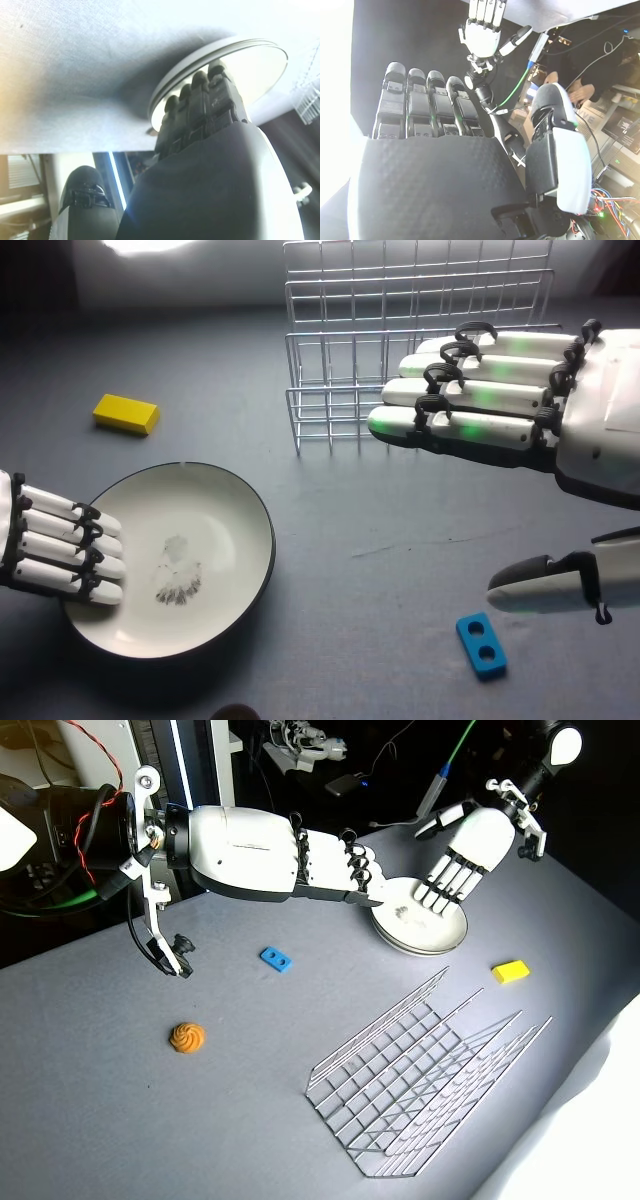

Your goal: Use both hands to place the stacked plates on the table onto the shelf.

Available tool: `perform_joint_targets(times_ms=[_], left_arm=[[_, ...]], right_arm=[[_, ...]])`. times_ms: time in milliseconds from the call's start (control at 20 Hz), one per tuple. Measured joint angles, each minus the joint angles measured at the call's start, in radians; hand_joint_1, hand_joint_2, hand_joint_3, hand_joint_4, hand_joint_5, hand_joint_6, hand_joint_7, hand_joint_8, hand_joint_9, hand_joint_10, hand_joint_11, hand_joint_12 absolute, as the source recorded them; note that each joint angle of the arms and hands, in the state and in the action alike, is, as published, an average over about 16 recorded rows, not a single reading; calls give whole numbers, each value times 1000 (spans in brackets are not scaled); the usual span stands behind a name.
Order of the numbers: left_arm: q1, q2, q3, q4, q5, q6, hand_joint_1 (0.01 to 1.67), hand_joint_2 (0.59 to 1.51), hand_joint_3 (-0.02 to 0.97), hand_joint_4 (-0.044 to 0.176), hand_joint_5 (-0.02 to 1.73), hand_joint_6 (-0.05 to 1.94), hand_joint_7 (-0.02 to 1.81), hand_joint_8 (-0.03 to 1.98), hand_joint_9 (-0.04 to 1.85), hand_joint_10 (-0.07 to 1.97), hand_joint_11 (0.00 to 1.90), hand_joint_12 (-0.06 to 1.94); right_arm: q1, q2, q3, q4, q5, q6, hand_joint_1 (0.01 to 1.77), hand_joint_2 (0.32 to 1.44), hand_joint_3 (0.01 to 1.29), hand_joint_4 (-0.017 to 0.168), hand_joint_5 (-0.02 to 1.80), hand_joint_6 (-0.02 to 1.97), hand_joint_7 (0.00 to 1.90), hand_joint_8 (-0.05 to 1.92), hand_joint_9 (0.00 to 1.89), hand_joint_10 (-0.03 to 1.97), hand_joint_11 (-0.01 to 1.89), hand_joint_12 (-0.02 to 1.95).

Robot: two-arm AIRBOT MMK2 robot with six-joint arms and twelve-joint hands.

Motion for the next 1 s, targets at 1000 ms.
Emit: perform_joint_targets(times_ms=[1000], left_arm=[[-36, -38, -31, -15, 36, -19, 17, 1070, 31, 0, 5, 11, 4, -13, 11, -1, 13, 0]], right_arm=[[112, -149, 79, -109, -190, -99, 698, 1019, 20, 7, 67, 20, 62, 16, 69, 15, 21, 474]])
